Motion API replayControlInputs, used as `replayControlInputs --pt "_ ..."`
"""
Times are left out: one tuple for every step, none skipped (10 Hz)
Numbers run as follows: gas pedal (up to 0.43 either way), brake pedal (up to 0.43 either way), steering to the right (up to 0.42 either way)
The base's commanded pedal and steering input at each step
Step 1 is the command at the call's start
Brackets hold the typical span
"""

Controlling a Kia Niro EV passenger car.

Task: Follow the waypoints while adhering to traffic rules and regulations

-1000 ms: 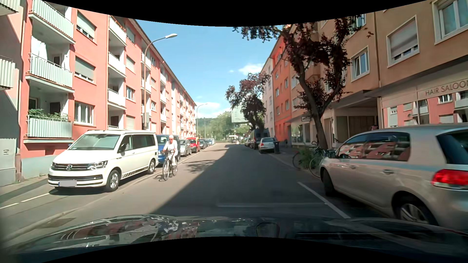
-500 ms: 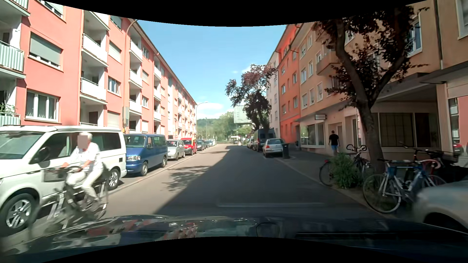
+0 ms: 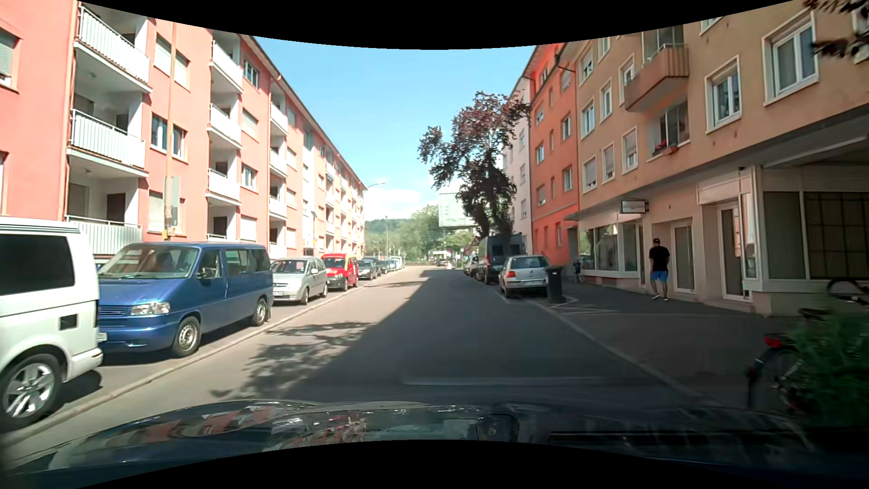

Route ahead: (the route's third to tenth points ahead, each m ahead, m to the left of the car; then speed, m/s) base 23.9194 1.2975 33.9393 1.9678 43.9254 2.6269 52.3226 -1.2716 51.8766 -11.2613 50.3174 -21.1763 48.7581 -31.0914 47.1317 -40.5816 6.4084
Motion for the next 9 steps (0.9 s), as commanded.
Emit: replayControlInputs --pt "0.079 0.0 -0.018" --pt "0.079 0.0 -0.018" --pt "0.079 0.0 -0.018" --pt "0.079 0.0 -0.019" --pt "0.079 0.0 -0.018" --pt "0.079 0.0 -0.018" --pt "0.079 0.0 -0.019" --pt "0.079 0.0 -0.02" --pt "0.079 0.0 -0.02"
